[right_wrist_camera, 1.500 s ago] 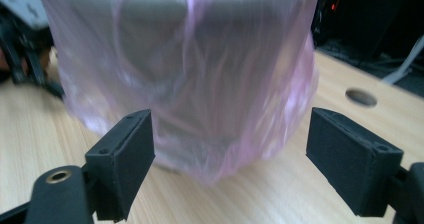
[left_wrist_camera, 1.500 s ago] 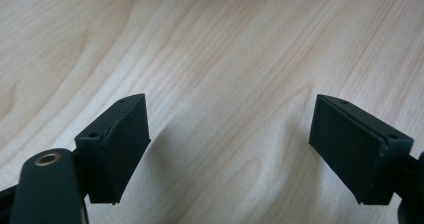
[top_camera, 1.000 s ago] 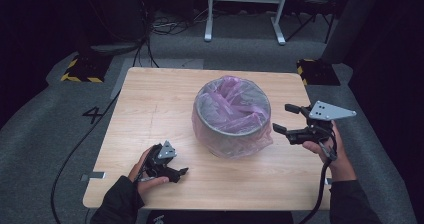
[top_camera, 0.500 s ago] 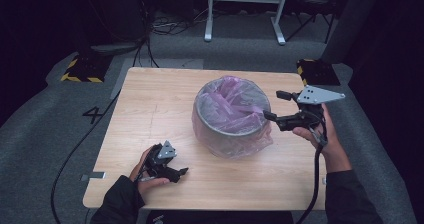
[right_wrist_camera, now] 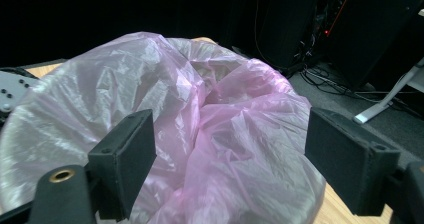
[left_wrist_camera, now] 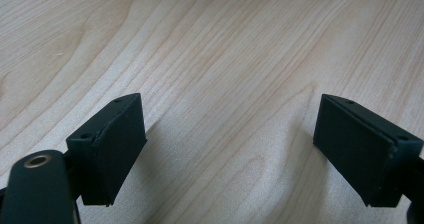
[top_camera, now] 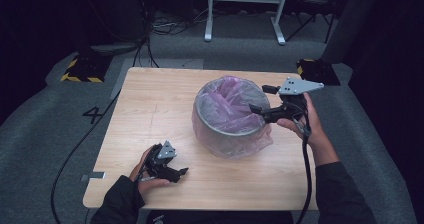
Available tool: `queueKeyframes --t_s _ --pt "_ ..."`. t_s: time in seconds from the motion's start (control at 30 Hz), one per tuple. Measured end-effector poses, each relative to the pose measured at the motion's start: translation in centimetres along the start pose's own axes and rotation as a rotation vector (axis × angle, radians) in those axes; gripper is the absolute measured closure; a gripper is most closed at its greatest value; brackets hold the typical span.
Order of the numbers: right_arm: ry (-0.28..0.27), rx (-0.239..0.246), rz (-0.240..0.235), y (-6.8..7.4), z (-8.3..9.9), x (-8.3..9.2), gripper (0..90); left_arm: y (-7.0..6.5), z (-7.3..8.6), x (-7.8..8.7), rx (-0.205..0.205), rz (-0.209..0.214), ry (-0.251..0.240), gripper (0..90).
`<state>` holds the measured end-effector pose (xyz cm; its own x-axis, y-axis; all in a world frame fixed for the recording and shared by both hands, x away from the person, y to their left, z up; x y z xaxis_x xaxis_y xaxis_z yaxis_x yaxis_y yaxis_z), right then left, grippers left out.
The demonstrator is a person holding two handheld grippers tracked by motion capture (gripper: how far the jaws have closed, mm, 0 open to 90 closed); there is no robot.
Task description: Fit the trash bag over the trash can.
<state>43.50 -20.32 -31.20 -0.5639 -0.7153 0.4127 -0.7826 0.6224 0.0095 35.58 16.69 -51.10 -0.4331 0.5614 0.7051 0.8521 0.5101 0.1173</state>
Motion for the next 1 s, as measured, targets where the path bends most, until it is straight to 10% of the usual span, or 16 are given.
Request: queueKeyframes --t_s 0.6,1.0 --pt "0.079 0.003 -0.071 0.8 -1.4 -4.3 20.6 0.0 0.0 0.0 -0.001 0.001 0.0 12.9" --pt "0.228 0.064 -0.074 1.3 -1.2 -5.7 22.7 0.0 0.0 0.0 -0.003 0.0 0.001 13.0"
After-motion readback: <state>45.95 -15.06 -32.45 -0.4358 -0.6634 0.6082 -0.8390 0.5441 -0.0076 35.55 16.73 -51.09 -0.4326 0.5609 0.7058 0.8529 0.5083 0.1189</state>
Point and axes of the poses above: each handheld gripper's, and its own axes: x roughly backward along the jaws, z roughly out of its underside, y roughly to its left, the point moved 1 cm from there along -x, roughly forward along the jaws, and after that the axes turned 10 degrees about -x, right-handed, at the moved point
